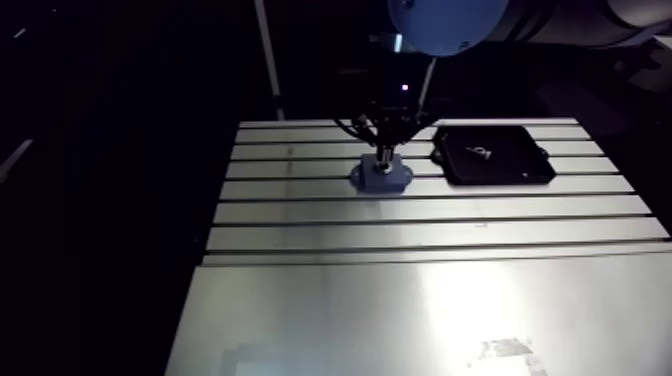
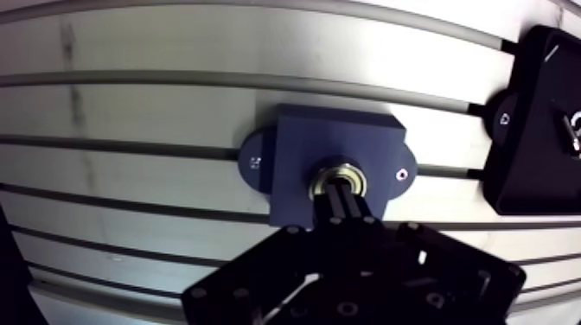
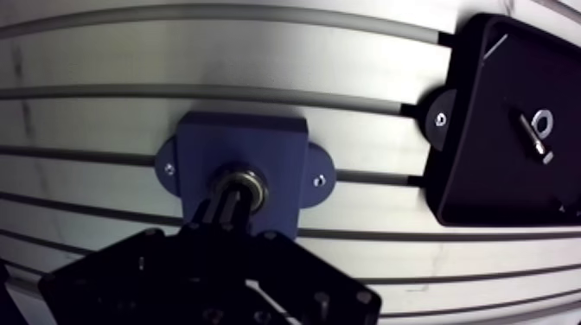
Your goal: Pick up the bearing and press it into the housing until flush.
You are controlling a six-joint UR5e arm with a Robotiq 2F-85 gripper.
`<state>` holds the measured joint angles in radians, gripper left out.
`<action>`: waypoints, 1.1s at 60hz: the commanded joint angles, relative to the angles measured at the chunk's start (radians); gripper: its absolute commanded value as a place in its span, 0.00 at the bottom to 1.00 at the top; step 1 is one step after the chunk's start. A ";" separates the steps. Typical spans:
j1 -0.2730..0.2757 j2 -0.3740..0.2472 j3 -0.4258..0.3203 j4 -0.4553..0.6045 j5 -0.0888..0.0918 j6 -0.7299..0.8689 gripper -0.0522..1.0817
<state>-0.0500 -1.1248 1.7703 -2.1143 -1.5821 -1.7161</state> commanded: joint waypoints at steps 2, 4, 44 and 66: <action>-0.001 0.001 0.002 -0.005 0.000 -0.003 1.00; -0.001 0.001 0.004 -0.005 0.000 -0.004 1.00; -0.001 0.009 0.007 -0.016 -0.002 -0.006 1.00; 0.000 0.013 0.008 -0.016 -0.002 -0.006 1.00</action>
<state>-0.0505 -1.1145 1.7781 -2.1294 -1.5837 -1.7223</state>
